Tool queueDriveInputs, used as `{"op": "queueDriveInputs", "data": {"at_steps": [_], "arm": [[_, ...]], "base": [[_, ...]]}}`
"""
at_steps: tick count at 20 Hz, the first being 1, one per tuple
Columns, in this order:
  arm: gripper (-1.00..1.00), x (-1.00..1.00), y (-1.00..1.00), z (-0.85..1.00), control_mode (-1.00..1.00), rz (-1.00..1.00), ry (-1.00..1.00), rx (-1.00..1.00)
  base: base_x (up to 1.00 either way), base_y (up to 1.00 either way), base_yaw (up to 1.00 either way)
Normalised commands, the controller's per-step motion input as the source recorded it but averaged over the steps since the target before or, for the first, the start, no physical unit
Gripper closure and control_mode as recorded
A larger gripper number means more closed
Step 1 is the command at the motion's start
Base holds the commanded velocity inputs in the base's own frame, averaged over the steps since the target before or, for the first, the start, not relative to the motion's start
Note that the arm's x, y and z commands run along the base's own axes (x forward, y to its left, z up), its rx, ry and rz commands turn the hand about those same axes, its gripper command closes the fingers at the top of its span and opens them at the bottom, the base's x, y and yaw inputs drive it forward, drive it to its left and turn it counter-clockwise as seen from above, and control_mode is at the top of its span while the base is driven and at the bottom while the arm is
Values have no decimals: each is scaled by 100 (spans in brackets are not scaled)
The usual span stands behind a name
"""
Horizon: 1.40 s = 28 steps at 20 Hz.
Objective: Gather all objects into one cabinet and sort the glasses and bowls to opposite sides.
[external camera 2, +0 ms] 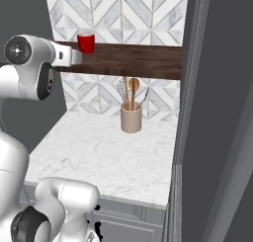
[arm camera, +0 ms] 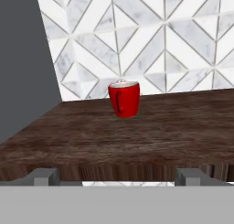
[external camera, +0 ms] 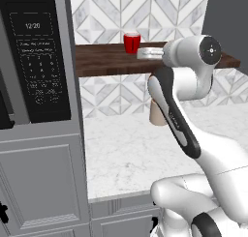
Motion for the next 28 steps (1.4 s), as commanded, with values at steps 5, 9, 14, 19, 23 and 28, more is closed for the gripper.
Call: {"op": "queueDriveInputs", "data": {"at_steps": [5, 9, 14, 19, 23, 28], "arm": [[-100, 10, 3, 3, -100, 0, 0, 0], [-100, 10, 0, 0, -100, 0, 0, 0], [-100, 12, 3, 0, -100, 0, 0, 0], [-100, 12, 4, 0, -100, 0, 0, 0], [-100, 27, 2, 0, -100, 0, 0, 0], [-100, 24, 7, 0, -100, 0, 0, 0]], "base": [[0, 0, 0], [0, 0, 0], [0, 0, 0], [0, 0, 0], [0, 0, 0], [0, 0, 0]]}}
